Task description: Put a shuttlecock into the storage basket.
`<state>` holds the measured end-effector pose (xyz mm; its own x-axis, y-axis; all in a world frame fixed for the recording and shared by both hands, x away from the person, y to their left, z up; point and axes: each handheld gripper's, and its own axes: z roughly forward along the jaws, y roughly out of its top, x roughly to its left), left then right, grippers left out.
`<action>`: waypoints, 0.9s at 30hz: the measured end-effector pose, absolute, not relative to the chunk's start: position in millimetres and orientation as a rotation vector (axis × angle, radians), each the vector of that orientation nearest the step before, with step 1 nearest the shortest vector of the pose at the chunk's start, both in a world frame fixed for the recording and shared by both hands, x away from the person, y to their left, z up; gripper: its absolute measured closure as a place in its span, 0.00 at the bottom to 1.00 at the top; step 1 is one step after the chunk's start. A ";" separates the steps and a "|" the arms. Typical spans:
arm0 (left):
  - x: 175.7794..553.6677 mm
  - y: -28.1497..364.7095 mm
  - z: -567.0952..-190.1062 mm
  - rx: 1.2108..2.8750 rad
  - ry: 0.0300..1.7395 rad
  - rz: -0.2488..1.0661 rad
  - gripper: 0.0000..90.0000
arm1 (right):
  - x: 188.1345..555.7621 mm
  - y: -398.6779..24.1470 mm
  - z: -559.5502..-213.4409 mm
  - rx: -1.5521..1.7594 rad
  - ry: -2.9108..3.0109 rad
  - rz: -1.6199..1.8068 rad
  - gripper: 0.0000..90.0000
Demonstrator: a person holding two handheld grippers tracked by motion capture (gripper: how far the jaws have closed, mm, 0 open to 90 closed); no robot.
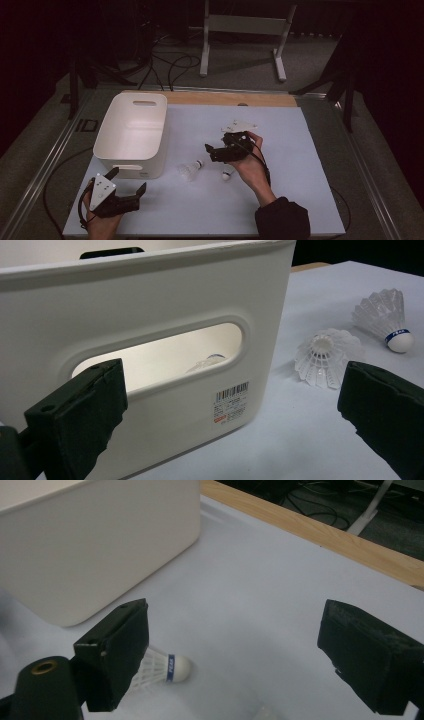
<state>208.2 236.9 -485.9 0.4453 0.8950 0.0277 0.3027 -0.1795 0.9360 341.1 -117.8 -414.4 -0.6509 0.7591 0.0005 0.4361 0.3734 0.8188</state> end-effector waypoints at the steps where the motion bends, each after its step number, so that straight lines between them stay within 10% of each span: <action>1: 208.2 236.9 -485.9 1.716 1.040 0.756 0.00 | 341.1 -117.8 -414.4 1.041 2.262 1.177 0.14; 27: 208.0 237.2 -485.9 1.714 1.042 0.756 0.00 | 329.9 -134.3 -424.8 1.039 2.250 1.131 0.16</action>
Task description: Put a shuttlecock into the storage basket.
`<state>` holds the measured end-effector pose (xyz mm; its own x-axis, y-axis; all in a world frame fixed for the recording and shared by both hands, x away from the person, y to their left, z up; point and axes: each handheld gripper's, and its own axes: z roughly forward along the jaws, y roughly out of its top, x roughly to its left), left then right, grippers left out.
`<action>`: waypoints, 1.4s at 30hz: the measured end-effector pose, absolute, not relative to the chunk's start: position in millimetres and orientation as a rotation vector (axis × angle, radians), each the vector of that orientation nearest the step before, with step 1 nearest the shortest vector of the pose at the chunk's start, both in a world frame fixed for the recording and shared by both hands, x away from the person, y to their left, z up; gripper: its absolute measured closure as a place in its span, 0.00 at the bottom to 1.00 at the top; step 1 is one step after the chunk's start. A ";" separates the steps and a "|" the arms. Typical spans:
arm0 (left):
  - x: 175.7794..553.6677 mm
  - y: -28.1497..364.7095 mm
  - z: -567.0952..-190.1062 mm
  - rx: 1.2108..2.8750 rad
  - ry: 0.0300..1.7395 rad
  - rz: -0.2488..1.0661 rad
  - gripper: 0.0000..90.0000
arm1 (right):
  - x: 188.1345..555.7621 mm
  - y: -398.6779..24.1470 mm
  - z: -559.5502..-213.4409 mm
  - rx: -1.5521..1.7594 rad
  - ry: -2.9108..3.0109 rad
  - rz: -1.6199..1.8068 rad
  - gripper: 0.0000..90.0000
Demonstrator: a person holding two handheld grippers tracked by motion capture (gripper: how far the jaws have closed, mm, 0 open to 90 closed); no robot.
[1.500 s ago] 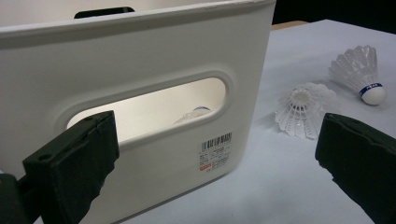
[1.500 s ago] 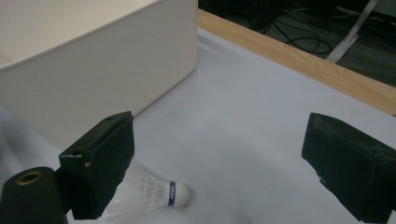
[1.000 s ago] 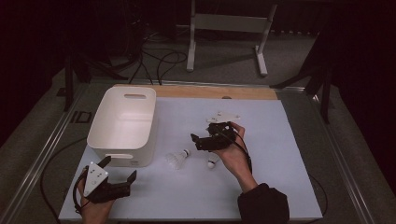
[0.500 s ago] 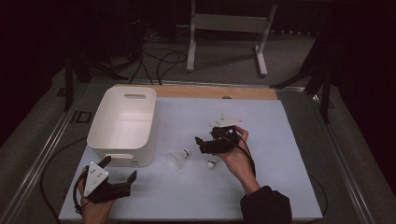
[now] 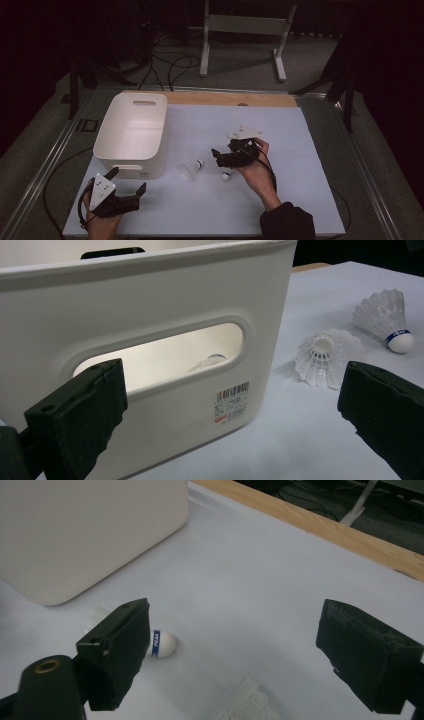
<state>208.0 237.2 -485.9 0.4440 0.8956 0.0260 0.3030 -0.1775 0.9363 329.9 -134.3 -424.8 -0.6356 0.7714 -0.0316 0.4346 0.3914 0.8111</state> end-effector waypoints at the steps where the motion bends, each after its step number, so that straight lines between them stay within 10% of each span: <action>1: 208.0 237.2 -485.9 1.714 1.042 0.755 0.00 | 328.9 -135.1 -425.1 1.046 2.244 1.129 0.16; 42: 208.4 236.3 -486.6 1.719 1.045 0.756 0.00 | 333.7 -162.2 -462.4 1.055 2.312 0.989 0.17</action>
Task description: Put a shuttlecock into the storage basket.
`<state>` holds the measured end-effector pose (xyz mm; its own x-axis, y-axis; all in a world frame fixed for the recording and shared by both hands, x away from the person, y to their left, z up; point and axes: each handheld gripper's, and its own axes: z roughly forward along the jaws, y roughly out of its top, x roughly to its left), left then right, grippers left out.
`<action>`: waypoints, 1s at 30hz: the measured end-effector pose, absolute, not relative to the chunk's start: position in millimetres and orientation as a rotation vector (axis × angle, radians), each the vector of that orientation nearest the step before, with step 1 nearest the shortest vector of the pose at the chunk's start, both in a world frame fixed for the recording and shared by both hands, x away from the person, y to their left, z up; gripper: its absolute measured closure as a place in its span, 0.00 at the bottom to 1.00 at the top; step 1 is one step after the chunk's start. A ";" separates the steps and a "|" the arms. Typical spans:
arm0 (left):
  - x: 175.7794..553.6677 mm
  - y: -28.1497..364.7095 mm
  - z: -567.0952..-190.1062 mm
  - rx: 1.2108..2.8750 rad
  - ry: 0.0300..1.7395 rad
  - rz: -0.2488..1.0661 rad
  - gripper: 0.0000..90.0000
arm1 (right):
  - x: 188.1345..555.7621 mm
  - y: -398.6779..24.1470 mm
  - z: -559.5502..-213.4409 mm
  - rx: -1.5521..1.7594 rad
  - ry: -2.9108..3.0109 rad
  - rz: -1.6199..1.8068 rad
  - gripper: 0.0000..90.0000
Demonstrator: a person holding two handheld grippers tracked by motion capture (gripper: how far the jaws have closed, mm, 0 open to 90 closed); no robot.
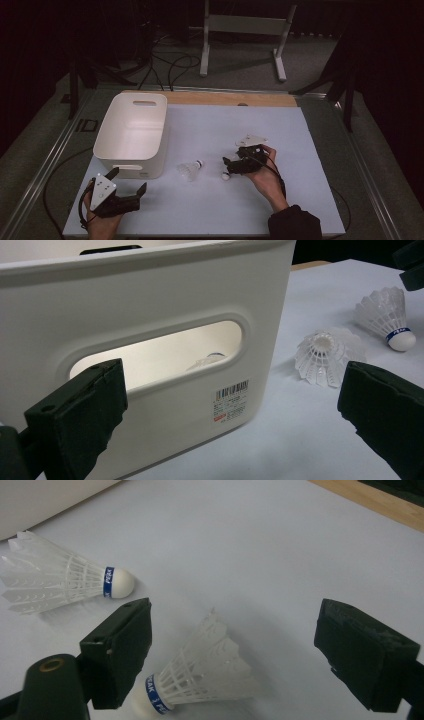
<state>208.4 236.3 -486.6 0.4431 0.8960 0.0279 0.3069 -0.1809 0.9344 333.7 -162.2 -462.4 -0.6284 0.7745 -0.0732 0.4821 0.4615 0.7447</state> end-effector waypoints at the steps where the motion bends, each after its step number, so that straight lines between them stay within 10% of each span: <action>1: 208.5 236.2 -486.7 1.719 1.044 0.755 0.00 | 334.0 -161.8 -463.2 1.056 2.317 0.985 0.17; 16: 208.4 236.3 -486.7 1.719 1.044 0.755 0.00 | 341.6 -160.3 -475.6 1.081 2.386 0.991 0.23; 30: 208.3 236.3 -486.6 1.720 1.044 0.756 0.00 | 331.0 -155.3 -473.8 1.027 2.506 1.010 0.58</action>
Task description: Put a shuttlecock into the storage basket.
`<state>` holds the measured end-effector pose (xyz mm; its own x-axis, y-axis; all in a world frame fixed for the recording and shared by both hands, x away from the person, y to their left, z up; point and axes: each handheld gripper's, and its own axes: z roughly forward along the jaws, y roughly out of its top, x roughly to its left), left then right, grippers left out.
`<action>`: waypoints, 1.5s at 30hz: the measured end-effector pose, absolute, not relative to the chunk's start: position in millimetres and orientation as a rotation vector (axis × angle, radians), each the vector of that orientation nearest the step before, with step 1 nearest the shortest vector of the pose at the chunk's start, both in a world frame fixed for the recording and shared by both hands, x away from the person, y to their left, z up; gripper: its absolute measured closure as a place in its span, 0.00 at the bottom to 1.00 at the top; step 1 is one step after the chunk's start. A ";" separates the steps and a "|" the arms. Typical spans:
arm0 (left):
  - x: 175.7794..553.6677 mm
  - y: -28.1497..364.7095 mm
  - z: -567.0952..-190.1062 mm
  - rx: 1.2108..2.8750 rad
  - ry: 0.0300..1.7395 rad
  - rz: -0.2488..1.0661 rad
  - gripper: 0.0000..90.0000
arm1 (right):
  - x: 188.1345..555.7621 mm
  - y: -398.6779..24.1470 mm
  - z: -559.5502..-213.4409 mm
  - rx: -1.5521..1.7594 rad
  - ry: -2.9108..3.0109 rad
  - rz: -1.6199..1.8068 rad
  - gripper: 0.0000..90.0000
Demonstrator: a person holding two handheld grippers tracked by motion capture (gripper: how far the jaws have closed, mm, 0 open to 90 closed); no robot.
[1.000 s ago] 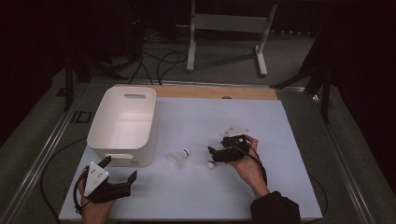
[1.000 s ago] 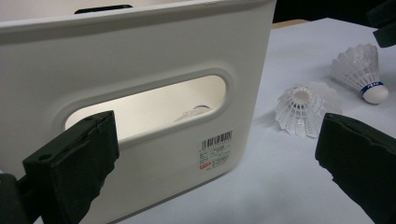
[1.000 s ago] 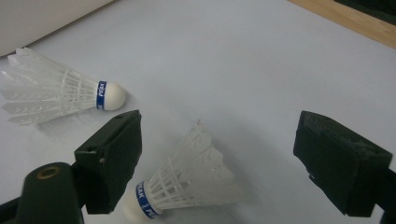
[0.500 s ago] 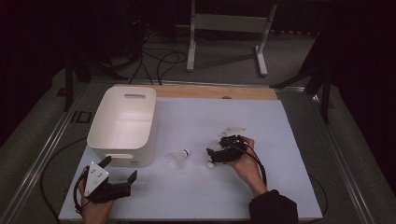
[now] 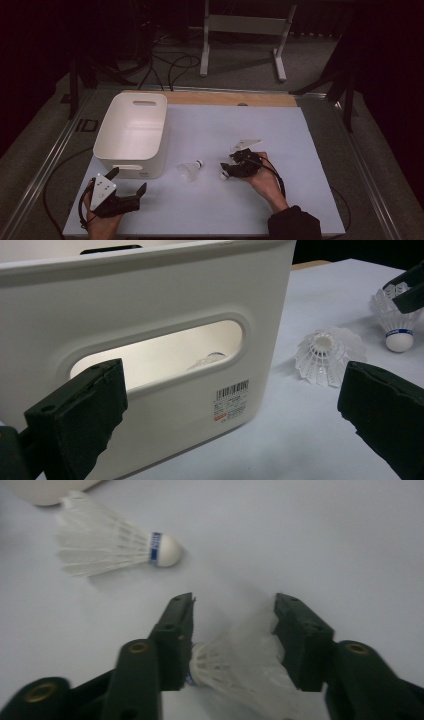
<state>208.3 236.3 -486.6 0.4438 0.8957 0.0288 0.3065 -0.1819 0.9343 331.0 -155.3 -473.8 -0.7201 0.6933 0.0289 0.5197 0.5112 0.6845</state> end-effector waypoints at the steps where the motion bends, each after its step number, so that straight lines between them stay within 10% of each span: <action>1: 208.2 236.3 -486.5 1.719 1.044 0.756 0.00 | 329.8 -155.1 -472.8 1.025 2.517 1.016 0.61; 17: 208.4 235.9 -486.7 1.721 1.044 0.757 0.00 | 322.4 -155.5 -475.3 0.984 2.612 1.069 0.98; 45: 208.4 235.8 -486.8 1.721 1.044 0.757 0.00 | 325.6 -154.4 -457.2 1.001 2.476 1.155 0.99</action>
<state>208.4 235.8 -486.8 0.4432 0.8959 0.0302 0.3066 -0.1831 0.9341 325.6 -154.4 -457.2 -0.7399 0.6687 0.0737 0.4864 0.4559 0.7454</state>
